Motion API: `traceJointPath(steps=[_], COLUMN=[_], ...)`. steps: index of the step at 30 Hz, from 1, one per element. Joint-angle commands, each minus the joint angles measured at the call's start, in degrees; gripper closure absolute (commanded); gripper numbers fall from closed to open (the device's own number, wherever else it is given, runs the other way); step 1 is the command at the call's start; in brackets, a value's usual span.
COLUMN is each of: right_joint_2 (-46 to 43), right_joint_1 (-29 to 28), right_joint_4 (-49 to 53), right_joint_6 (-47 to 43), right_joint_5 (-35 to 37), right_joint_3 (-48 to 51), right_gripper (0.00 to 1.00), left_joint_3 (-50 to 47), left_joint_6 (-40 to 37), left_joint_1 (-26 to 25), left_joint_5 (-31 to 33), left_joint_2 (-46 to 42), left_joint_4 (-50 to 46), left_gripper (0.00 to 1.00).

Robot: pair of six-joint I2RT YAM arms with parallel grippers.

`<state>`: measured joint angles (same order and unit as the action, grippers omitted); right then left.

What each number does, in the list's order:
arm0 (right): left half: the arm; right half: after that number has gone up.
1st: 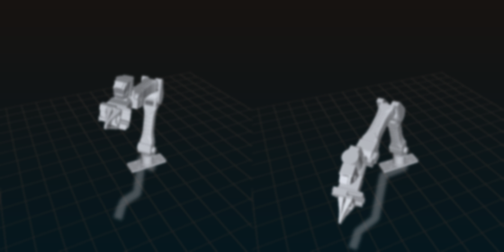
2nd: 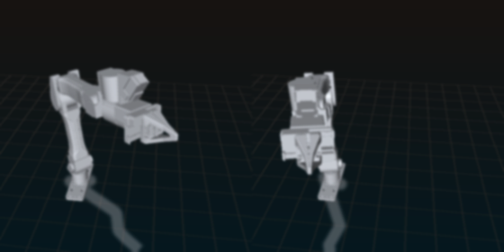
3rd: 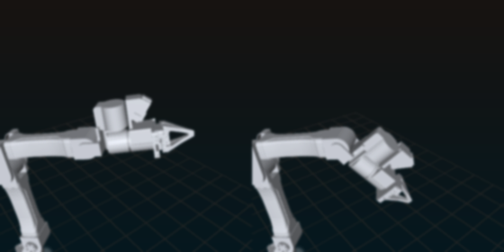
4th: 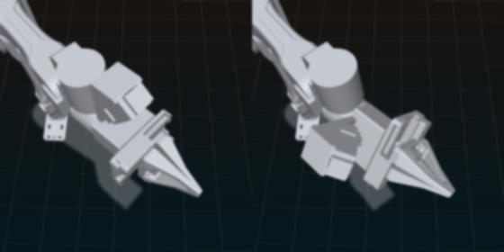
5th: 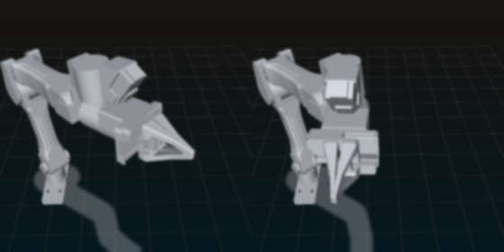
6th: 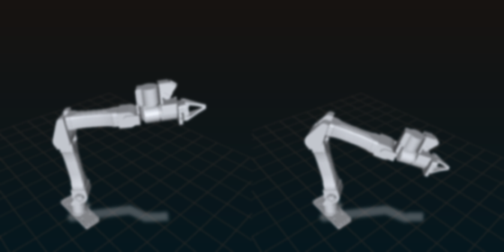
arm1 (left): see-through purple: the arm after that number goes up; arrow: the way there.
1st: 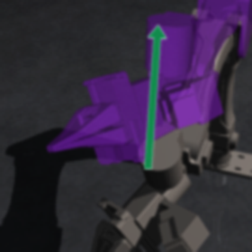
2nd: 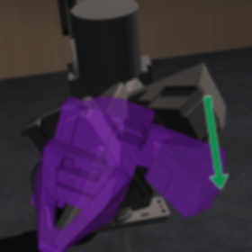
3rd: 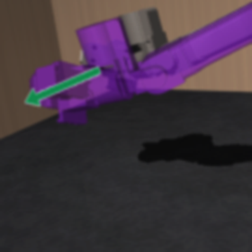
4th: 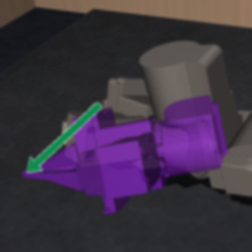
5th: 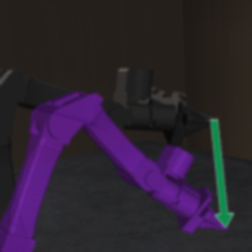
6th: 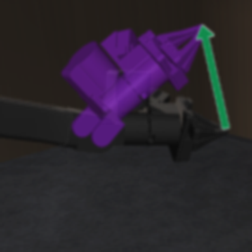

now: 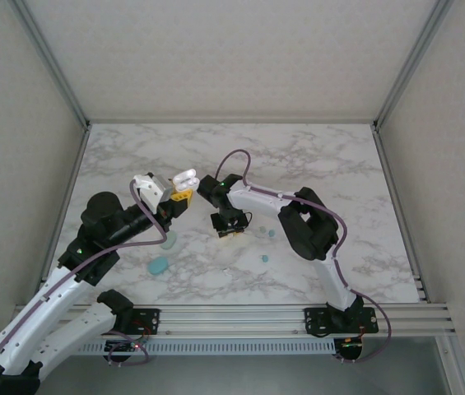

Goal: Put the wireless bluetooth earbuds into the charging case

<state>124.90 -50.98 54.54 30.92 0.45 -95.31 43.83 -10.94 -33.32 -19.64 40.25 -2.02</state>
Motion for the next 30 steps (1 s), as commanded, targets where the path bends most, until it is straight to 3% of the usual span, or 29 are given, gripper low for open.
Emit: traceJointPath(steps=[1,7,17,24,30], right_joint_2=[-1.0,-9.4,-35.1,-50.1,-55.2], right_joint_1=[0.5,0.6,0.8,0.8,0.6], right_joint_4=[-3.6,-4.2,-8.7,-20.1,-30.8], right_joint_6=[0.3,-0.7,-3.8,-5.6,-6.8], right_joint_5=[2.2,6.2,16.3,12.6,5.3], right_joint_3=[2.4,5.1,9.5,12.7,15.8], right_gripper=[0.72,0.72,0.73,0.73,0.73], left_joint_3=[1.4,1.1,-0.6,-0.8,-0.3], left_joint_6=[0.5,1.0,5.3,9.3,9.7], left_joint_1=[-0.2,-0.2,-0.3,-0.8,-2.2], left_joint_5=[-1.4,-0.3,-1.9,-6.3,-7.9], left_joint_2=[-0.1,0.7,6.1,12.1,15.4], left_joint_4=[1.5,2.1,8.3,15.8,19.8], left_gripper=[0.90,0.90,0.90,0.90,0.90])
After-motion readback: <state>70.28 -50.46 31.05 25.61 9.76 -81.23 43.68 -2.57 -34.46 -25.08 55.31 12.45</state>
